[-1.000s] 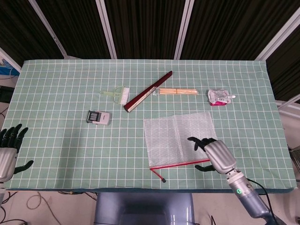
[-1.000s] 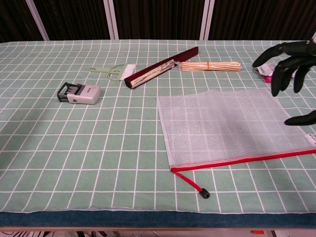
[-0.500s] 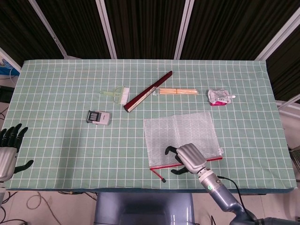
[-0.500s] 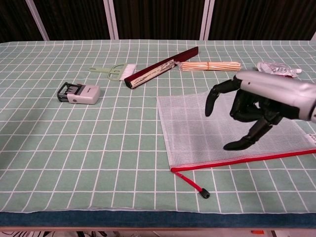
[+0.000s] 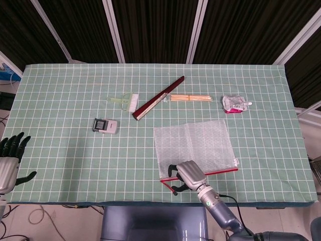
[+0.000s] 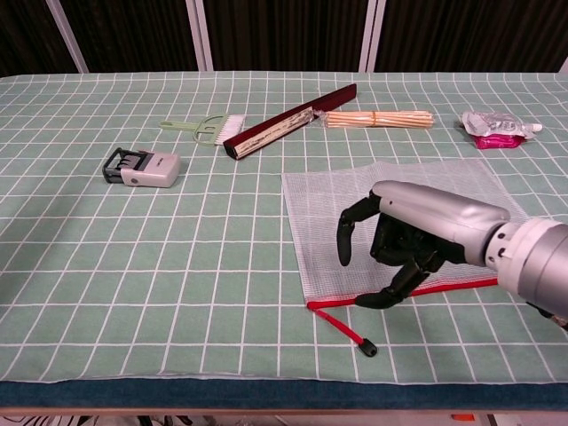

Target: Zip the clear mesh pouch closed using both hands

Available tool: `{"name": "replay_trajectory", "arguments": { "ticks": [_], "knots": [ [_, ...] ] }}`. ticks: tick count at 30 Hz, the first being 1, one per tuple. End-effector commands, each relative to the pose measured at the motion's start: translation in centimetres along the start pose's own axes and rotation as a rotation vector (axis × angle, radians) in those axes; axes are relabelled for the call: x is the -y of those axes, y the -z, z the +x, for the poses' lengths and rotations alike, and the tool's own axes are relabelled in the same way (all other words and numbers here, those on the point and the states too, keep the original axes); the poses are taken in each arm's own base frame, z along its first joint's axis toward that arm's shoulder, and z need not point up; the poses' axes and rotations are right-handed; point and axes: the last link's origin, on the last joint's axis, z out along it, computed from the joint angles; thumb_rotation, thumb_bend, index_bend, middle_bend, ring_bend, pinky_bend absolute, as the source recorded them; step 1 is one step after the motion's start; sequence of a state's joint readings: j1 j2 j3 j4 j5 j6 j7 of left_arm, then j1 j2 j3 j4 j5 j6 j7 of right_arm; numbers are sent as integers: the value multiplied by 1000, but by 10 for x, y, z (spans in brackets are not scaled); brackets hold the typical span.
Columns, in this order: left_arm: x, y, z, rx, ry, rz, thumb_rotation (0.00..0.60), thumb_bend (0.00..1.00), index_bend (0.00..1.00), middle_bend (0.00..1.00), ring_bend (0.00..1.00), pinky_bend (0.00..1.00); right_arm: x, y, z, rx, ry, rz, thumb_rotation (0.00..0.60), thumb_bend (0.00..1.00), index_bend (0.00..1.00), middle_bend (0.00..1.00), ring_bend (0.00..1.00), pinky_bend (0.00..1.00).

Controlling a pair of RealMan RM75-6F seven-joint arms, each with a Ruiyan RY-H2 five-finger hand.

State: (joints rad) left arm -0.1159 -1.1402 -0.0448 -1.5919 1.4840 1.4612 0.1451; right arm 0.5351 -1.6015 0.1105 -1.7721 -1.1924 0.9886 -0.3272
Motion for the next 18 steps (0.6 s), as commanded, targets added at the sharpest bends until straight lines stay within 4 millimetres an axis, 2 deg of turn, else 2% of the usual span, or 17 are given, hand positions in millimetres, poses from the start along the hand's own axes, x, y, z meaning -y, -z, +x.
{"name": "replay_trajectory", "arguments": {
  "ticks": [1, 9, 18],
  "knots": [
    [0, 0, 0, 2, 2, 1, 600, 9, 0, 0, 0, 0, -1, -1, -7, 10, -5, -18, 600, 283, 519, 1000, 1000, 943],
    [0, -1, 0, 7, 8, -1, 600, 9, 0, 0, 0, 0, -5, 0, -28, 40, -22, -67, 600, 359, 520, 1000, 1000, 943],
    [1, -1, 0, 8, 12, 1, 600, 9, 0, 0, 0, 0, -5, 2, -44, 58, -48, -93, 600, 363, 520, 1000, 1000, 942]
  ]
}}
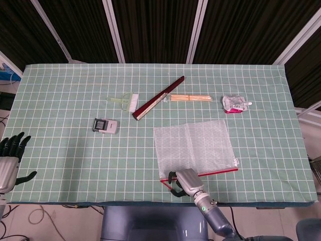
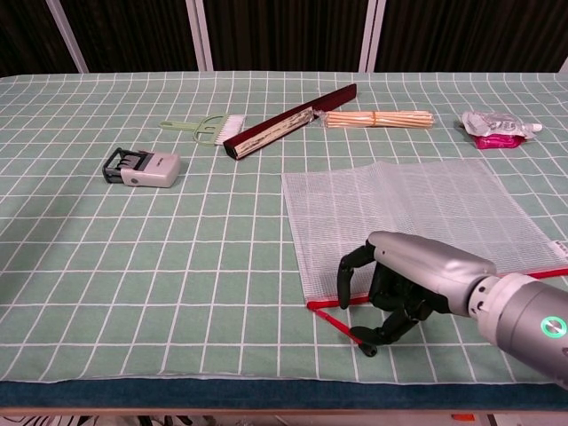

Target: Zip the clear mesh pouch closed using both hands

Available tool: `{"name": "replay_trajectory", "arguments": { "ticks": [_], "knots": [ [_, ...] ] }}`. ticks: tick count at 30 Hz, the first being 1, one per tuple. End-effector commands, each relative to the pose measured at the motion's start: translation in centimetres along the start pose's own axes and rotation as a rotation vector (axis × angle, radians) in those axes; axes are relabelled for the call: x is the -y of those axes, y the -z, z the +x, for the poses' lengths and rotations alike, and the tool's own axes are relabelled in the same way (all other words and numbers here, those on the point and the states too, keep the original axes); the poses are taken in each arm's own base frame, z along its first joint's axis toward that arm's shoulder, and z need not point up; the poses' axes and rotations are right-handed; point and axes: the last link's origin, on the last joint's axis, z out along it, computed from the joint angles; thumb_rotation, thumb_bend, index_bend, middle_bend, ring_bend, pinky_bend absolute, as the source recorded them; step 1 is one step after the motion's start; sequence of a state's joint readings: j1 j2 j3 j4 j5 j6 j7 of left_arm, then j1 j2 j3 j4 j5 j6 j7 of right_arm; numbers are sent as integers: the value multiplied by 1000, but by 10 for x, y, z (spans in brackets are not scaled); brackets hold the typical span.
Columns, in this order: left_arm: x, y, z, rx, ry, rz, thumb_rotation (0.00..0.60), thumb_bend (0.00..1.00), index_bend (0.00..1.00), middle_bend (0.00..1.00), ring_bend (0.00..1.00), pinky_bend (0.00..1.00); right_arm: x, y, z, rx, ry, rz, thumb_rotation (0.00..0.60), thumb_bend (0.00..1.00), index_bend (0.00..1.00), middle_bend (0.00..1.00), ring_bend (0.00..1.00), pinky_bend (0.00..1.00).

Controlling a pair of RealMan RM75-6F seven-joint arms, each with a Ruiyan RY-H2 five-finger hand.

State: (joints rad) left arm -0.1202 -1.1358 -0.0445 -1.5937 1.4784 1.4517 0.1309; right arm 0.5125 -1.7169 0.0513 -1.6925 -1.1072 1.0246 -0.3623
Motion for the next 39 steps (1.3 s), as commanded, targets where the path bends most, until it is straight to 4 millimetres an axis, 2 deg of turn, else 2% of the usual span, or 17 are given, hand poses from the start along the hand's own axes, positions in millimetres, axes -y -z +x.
{"name": "replay_trajectory", "arguments": {
  "ticks": [1, 24, 39],
  "knots": [
    [0, 0, 0, 0, 0, 0, 600, 9, 0, 0, 0, 0, 0, 0, -3, 1, -9, -6, 600, 365, 520, 1000, 1000, 943],
    [0, 0, 0, 7, 5, 2, 600, 9, 0, 0, 0, 0, 9, 0, -16, -22, -85, -31, 600, 365, 520, 1000, 1000, 943],
    [0, 0, 0, 10, 9, 2, 600, 9, 0, 0, 0, 0, 3, -2, -18, -35, -76, -63, 600, 367, 519, 1000, 1000, 943]
  ]
}}
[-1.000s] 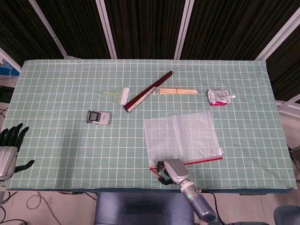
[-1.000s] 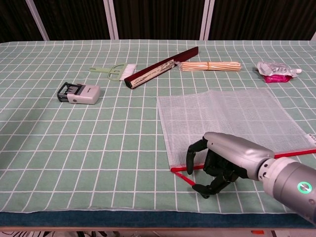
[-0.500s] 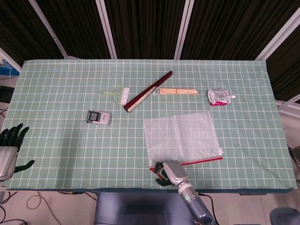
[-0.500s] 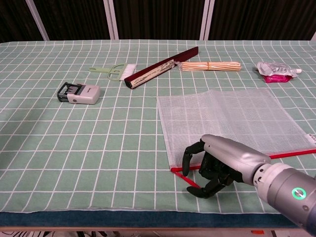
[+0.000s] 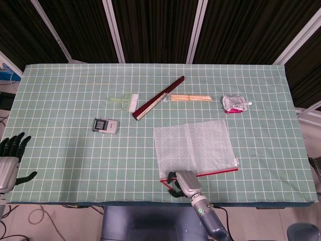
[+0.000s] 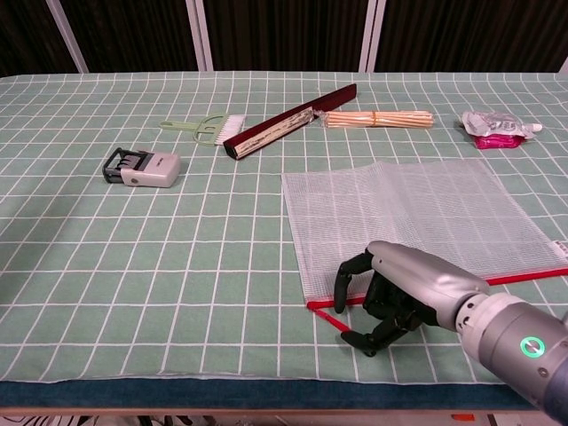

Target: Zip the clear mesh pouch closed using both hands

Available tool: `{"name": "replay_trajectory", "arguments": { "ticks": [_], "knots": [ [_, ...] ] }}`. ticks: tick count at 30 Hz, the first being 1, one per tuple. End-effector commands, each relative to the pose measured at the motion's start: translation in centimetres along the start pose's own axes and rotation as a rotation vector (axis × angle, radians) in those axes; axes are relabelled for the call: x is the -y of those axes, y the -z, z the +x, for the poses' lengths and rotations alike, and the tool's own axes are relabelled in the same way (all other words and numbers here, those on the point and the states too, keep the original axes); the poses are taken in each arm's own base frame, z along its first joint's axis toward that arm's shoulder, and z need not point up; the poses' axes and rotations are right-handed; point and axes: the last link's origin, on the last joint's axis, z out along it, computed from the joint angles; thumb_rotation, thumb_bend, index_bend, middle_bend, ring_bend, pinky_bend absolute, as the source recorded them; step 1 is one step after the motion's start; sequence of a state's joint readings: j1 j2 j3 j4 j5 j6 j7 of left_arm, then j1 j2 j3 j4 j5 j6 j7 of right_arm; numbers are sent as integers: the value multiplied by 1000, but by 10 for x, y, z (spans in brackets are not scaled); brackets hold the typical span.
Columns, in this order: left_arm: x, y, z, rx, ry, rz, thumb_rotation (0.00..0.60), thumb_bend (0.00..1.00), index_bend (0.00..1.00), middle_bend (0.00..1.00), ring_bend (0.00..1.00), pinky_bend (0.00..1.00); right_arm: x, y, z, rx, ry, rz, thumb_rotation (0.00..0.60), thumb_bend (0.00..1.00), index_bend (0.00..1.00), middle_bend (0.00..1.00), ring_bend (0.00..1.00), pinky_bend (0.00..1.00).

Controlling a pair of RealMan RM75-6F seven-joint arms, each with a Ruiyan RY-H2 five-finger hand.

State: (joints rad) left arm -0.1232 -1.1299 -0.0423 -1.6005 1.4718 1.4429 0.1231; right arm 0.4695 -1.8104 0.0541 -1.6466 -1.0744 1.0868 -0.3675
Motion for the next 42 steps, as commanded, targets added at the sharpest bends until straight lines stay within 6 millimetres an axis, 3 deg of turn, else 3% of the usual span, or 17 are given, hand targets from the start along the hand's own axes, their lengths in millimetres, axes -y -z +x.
{"name": "replay_trajectory", "arguments": {
  "ticks": [1, 27, 42],
  "knots": [
    [0, 0, 0, 0, 0, 0, 600, 10, 0, 0, 0, 0, 0, 1, -1, 1, -4, -4, 600, 370, 519, 1000, 1000, 943],
    [0, 0, 0, 6, 8, 8, 600, 9, 0, 0, 0, 0, -6, 3, -8, 11, -13, -21, 600, 537, 575, 1000, 1000, 943],
    [0, 0, 0, 5, 7, 11, 600, 9, 0, 0, 0, 0, 1, 2, 16, -67, -19, 24, 600, 548, 649, 1000, 1000, 943]
  ]
}}
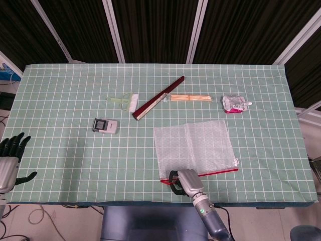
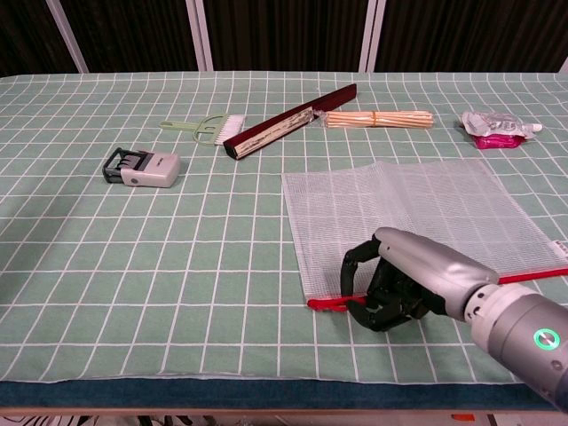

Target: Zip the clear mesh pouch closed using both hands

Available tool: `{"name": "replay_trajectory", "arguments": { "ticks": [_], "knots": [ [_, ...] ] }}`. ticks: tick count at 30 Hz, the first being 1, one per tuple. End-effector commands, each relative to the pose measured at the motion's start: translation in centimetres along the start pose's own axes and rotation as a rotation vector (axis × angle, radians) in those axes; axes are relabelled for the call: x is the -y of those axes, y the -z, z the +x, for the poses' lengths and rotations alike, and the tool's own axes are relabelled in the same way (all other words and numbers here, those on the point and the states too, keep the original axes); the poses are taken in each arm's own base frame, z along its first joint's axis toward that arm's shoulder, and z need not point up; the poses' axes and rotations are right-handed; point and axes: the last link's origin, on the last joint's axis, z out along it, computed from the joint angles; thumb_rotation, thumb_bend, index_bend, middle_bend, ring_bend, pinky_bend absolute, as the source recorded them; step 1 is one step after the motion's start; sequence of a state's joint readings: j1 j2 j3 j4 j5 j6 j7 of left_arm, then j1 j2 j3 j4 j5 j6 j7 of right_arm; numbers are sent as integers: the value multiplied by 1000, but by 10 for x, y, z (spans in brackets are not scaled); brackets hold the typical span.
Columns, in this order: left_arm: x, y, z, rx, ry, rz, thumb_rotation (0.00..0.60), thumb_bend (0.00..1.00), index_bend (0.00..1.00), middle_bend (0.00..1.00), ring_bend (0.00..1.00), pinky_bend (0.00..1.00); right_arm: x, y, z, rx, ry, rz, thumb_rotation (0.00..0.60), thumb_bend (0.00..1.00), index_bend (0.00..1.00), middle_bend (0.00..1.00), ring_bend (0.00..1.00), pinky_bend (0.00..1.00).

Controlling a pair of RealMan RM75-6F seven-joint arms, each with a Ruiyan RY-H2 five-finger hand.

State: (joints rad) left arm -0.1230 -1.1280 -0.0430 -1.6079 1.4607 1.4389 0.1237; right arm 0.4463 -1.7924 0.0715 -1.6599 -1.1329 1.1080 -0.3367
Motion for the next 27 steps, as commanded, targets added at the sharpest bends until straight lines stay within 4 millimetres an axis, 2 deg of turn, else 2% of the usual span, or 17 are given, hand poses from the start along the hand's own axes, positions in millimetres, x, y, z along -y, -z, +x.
{"name": "replay_trajectory", "arguments": {
  "ticks": [1, 7, 15, 18, 24, 27],
  "knots": [
    [0, 0, 0, -1, 1, 2, 600, 9, 0, 0, 0, 0, 2, -1, 8, -19, 0, 8, 600, 548, 649, 1000, 1000, 943],
    [0, -1, -1, 2, -5, 8, 600, 9, 0, 0, 0, 0, 12, -5, 31, -65, 5, 35, 600, 548, 657, 1000, 1000, 943],
    [-5, -6, 1, -6, -37, -21, 600, 27, 0, 0, 0, 0, 37, -10, 65, -118, 5, 89, 600, 550, 659, 1000, 1000, 943],
    [-14, -14, 8, -22, -30, -46, 600, 31, 0, 0, 0, 0, 49, -14, 79, -133, 8, 110, 600, 549, 664, 1000, 1000, 943],
    [-46, -42, 31, -50, 1, -124, 600, 49, 3, 0, 0, 0, 73, -26, 105, -174, 14, 140, 600, 548, 665, 1000, 1000, 943],
    [-62, -56, 43, -59, 4, -162, 600, 62, 51, 0, 0, 0, 81, -33, 117, -194, 14, 139, 600, 549, 665, 1000, 1000, 943]
  ]
}}
